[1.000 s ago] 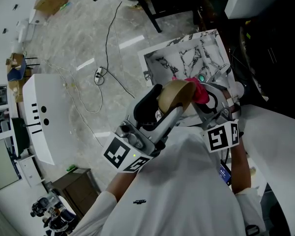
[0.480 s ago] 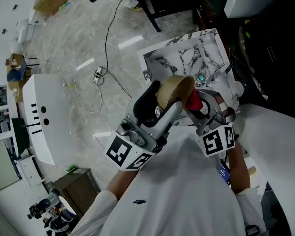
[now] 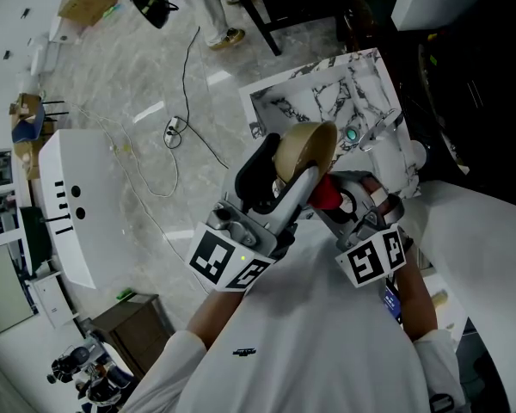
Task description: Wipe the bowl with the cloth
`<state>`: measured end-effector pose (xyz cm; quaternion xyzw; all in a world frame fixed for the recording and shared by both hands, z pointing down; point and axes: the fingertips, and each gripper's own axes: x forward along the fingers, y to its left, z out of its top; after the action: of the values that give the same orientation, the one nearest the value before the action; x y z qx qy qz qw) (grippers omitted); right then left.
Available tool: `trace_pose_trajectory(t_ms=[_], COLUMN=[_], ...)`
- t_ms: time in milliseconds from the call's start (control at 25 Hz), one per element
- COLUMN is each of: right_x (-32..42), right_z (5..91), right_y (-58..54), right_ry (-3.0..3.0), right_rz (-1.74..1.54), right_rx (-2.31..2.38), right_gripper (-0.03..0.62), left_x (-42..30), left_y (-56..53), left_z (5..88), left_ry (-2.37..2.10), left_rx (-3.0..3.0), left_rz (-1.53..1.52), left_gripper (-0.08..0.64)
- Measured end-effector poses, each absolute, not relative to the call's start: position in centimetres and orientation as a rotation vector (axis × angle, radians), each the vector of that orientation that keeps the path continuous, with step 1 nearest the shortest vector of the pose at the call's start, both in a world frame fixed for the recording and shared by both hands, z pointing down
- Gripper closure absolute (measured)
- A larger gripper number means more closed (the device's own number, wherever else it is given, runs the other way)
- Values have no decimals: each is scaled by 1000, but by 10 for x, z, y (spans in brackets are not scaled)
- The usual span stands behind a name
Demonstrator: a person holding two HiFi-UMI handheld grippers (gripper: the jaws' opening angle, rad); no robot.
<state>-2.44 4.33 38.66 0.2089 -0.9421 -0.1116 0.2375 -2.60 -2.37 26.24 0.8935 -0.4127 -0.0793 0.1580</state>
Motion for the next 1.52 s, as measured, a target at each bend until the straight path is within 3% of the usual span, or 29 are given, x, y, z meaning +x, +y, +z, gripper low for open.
trace_pose_trajectory(t_ms=[1520], right_x=[26], right_z=[348], right_y=[28], right_ry=[-2745], right_rz=[-41], right_rx=[870], right_gripper=[445], left_x=[-48], left_y=[-26], left_z=[289], left_ry=[-1288], left_rx=[2478], left_rz=[-151], left_gripper=[291])
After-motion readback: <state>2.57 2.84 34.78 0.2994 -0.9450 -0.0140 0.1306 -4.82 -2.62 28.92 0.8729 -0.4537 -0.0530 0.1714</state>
